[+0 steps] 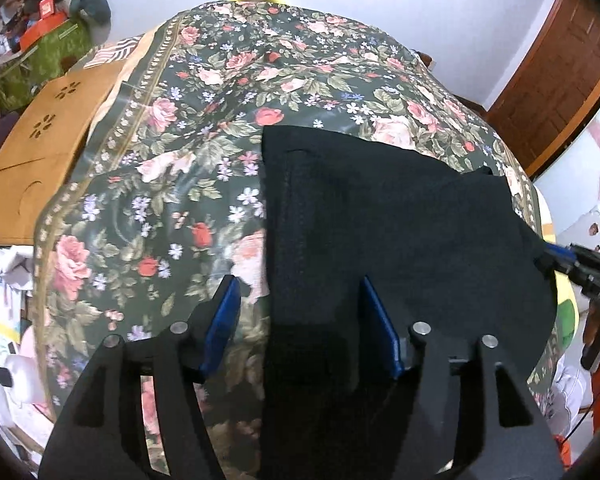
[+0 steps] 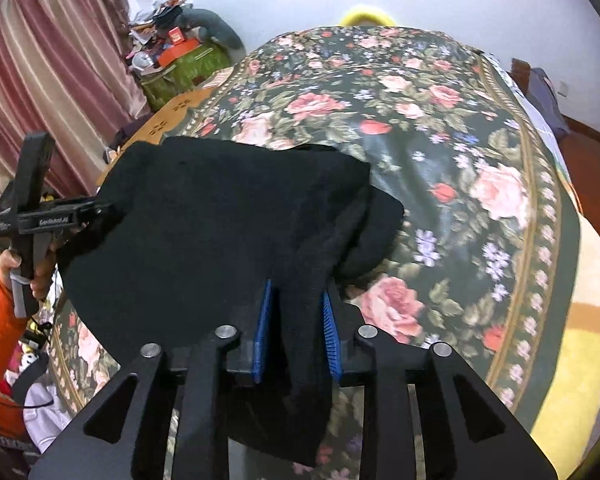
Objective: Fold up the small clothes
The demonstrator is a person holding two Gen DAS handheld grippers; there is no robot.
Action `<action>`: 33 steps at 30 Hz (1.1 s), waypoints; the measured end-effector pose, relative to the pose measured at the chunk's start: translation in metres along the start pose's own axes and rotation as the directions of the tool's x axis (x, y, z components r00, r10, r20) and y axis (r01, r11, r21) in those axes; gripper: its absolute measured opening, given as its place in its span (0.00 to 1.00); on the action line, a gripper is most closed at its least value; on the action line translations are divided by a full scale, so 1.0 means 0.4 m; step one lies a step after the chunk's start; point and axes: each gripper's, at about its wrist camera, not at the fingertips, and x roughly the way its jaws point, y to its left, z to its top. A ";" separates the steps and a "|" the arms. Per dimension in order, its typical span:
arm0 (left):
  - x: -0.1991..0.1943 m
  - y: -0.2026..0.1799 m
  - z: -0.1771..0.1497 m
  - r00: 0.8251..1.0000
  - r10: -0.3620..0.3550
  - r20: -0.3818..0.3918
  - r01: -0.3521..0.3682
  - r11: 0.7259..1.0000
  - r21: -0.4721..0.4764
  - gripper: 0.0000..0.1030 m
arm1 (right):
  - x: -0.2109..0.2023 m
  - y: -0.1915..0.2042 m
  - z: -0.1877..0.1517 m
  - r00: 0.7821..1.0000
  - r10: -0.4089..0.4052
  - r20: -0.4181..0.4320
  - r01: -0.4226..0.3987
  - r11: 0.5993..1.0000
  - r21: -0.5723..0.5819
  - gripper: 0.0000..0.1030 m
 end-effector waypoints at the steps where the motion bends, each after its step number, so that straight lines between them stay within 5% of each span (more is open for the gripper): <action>1: -0.007 0.004 0.002 1.000 0.002 0.003 -0.002 1.000 0.001 0.60 | -0.011 0.000 -0.002 1.000 -0.005 0.013 0.005 1.000 0.002 0.27; 10: -0.016 0.005 0.092 0.997 0.024 0.074 -0.024 1.000 0.001 0.59 | 0.006 -0.004 0.069 0.997 -0.024 0.075 0.027 0.999 -0.029 0.45; 14: 0.004 -0.035 0.127 0.997 -0.014 0.073 0.011 0.999 0.047 0.22 | 0.084 -0.024 0.082 0.998 -0.026 0.064 0.027 0.999 -0.016 0.45; 18: 0.022 -0.072 0.147 0.999 -0.016 0.043 0.011 0.994 0.110 0.09 | 0.147 -0.043 0.092 0.999 -0.007 0.041 0.007 1.000 0.015 0.45; 19: 0.014 -0.079 0.152 0.998 -0.024 0.051 0.017 0.993 0.120 0.08 | 0.146 -0.043 0.094 0.999 -0.004 0.053 0.003 1.000 0.015 0.43; 23: -0.036 -0.100 0.180 0.989 -0.084 0.122 0.065 0.987 0.146 0.07 | 0.132 -0.038 0.092 0.996 0.034 0.081 -0.033 0.999 -0.009 0.11; 27: -0.040 -0.115 0.222 0.982 -0.064 0.179 0.033 0.984 0.173 0.07 | 0.132 -0.028 0.085 0.997 0.006 0.082 -0.002 0.999 -0.054 0.07; 33: 0.129 -0.042 0.206 1.000 0.007 0.030 -0.009 0.997 0.078 0.08 | 0.139 -0.058 0.073 0.995 -0.023 0.095 0.024 1.000 -0.017 0.07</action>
